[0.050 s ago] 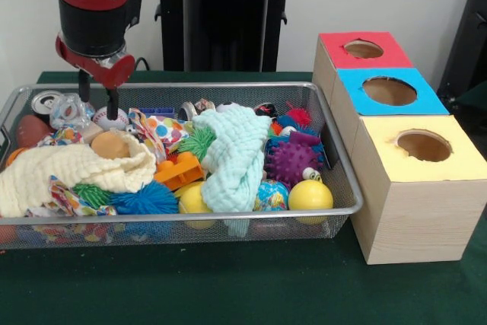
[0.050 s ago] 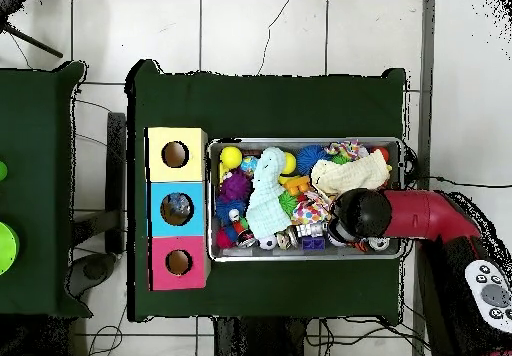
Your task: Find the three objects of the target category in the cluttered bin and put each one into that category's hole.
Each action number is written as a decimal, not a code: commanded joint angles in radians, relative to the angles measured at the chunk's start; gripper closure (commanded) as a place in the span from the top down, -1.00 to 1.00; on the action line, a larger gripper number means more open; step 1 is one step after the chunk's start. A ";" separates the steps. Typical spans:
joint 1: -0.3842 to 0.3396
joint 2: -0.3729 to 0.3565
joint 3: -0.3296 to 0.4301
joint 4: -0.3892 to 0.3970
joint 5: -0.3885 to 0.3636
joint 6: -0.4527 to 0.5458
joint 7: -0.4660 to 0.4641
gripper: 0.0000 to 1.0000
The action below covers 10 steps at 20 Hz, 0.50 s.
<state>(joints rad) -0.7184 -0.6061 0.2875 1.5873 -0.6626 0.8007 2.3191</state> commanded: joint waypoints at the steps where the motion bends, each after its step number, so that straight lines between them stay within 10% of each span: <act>1: -0.021 0.103 0.064 -0.042 -0.058 0.056 -0.303 1.00; 10: -0.009 0.044 0.072 -0.074 -0.053 0.122 -0.355 1.00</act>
<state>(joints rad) -0.7290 -0.5589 0.2879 1.5728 -0.6625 0.8073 2.3185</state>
